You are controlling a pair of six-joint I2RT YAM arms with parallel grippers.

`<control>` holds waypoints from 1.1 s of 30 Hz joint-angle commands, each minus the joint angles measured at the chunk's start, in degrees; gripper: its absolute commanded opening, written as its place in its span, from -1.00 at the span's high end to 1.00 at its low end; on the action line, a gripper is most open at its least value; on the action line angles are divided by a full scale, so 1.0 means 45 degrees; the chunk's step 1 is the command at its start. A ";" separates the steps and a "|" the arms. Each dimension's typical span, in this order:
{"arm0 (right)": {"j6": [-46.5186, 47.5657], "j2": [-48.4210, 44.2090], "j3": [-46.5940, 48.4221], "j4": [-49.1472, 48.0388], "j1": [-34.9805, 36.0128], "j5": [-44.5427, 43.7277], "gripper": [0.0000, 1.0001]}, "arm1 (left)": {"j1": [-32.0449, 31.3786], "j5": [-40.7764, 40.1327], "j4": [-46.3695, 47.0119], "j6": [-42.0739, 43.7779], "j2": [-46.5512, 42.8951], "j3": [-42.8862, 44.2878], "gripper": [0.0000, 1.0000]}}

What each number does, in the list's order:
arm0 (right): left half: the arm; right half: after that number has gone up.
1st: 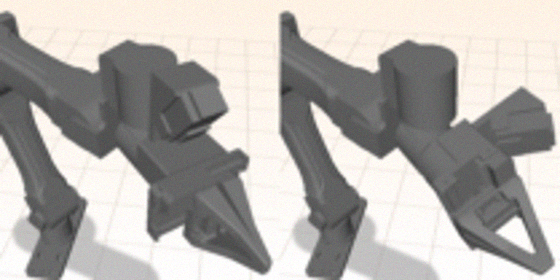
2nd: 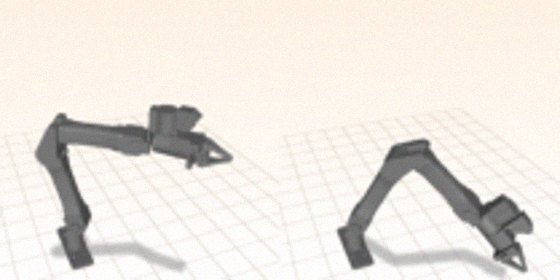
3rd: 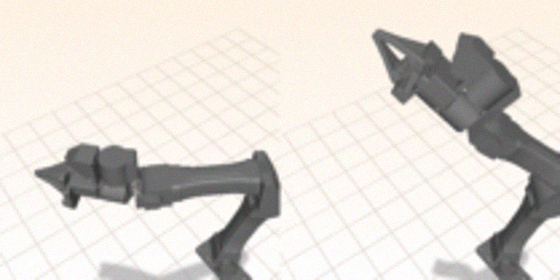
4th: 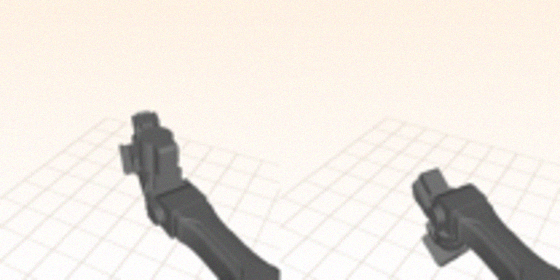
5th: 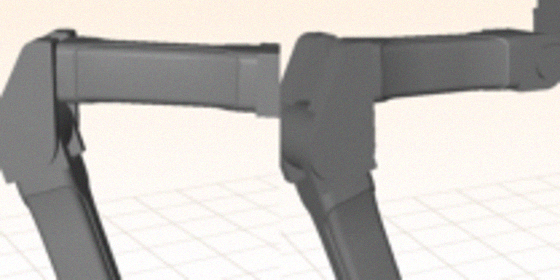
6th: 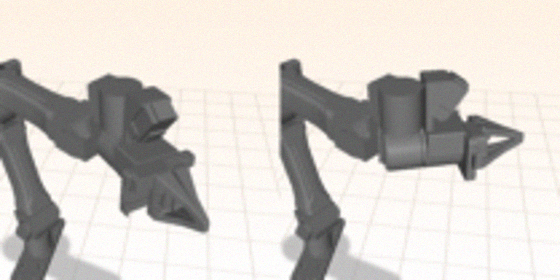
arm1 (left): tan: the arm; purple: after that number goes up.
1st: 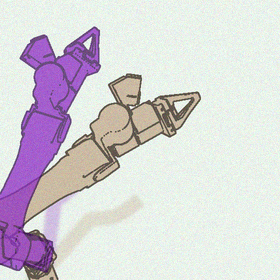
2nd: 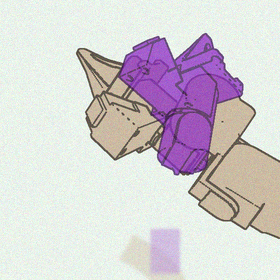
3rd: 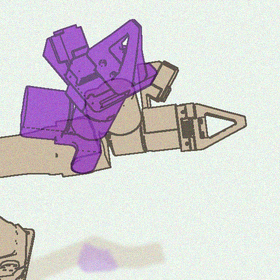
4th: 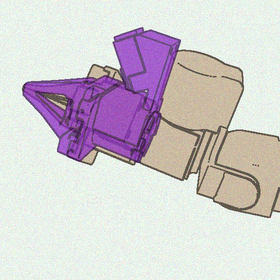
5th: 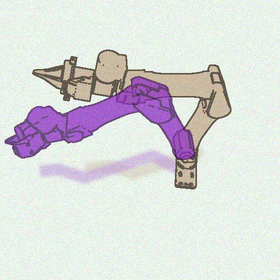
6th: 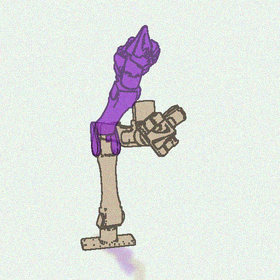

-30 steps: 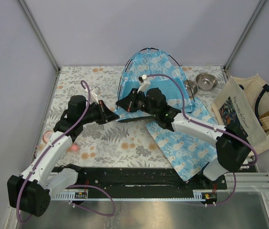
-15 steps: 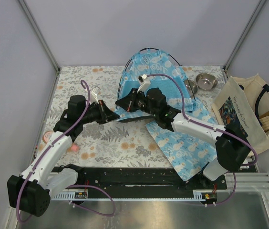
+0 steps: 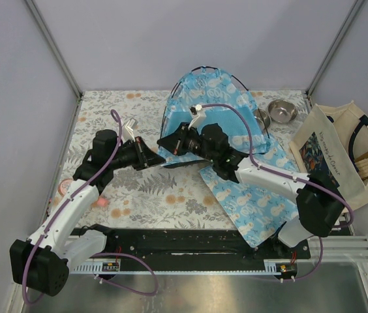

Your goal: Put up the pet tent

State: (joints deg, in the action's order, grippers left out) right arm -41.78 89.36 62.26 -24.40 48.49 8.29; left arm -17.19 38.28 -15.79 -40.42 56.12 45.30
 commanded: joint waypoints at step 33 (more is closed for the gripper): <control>0.2936 -0.5067 -0.4010 0.4402 -0.0209 -0.3282 -0.42 | 0.0441 -0.4012 -0.0475 0.1346 -0.0947 0.1575 -0.45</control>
State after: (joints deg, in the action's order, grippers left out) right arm -32.51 76.38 46.89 -13.28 47.27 3.18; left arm -15.66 27.86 -20.16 -36.49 51.42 50.11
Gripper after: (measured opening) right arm 0.587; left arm 0.698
